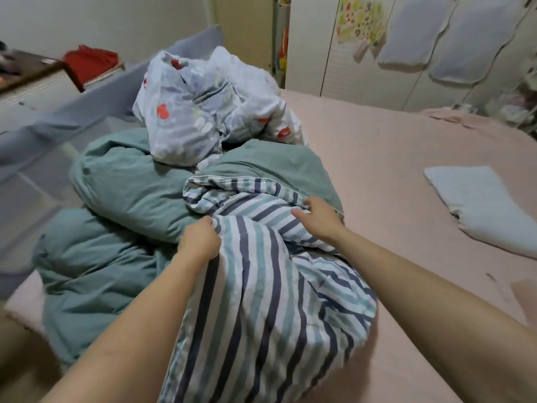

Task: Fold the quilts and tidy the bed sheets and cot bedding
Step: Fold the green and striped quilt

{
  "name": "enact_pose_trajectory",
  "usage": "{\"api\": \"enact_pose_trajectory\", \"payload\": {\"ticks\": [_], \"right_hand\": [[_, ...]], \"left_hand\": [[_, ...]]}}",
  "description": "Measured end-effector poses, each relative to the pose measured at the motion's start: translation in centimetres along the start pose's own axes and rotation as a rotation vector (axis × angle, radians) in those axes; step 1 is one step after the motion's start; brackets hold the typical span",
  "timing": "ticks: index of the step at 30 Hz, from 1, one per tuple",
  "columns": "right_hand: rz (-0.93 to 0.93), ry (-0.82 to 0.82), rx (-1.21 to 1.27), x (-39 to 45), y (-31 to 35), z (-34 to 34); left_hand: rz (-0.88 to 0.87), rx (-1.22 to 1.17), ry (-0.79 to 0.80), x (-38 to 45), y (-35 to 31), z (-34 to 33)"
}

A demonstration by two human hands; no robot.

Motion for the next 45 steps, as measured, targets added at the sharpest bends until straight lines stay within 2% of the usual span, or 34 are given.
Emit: {"api": "enact_pose_trajectory", "payload": {"ticks": [5, 9, 12, 19, 22, 26, 29, 31, 35, 39, 45], "right_hand": [[0.028, 0.075, -0.175, 6.8, -1.4, -5.0], [0.007, 0.134, -0.467, 12.1, -3.6, -8.3], [0.046, 0.161, -0.588, 16.0, -4.8, -11.5], [0.066, 0.101, -0.474, 21.5, -4.9, -16.6], [0.079, -0.004, -0.364, 22.4, -5.1, -15.8], [0.133, 0.004, -0.211, 19.8, -5.5, -13.6], [0.163, -0.060, -0.054, 15.8, -6.3, -10.2], [0.133, -0.173, 0.102, 12.9, -7.0, -6.2], [-0.007, -0.411, 0.364, 6.8, -9.7, 3.8], [-0.100, -0.541, 0.613, 0.5, -12.2, 12.9], [-0.017, -0.698, 0.709, -10.5, -16.3, 29.5]], "left_hand": [[-0.010, -0.014, 0.011, 6.0, 1.6, -2.0], [0.004, -0.092, 0.039, 10.7, 1.6, -4.7], [0.049, -0.145, 0.062, 13.9, 1.9, -7.1], [0.203, -0.284, 0.111, 16.5, 3.3, -10.1], [0.265, -0.329, 0.131, 16.7, 3.3, -10.6], [0.392, -0.582, 0.094, 15.6, 1.7, -10.6], [0.367, -0.749, 0.105, 14.0, -2.0, -9.9], [0.295, -0.801, 0.101, 12.1, -5.8, -8.7], [0.043, -0.750, -0.022, 6.2, -15.3, -4.9], [-0.098, -0.745, -0.133, -0.6, -23.5, -2.4], [-0.252, -0.778, -0.163, -13.6, -39.0, -1.2]]}}
Point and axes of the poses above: each hand's wrist, its own x-axis towards the middle knuckle, its own z-axis out of the back of the hand, y = z × x, the point moved 6 cm from there along x, towards the middle knuckle, and after that the axes turned 10 degrees about x, right-handed, at the moved point
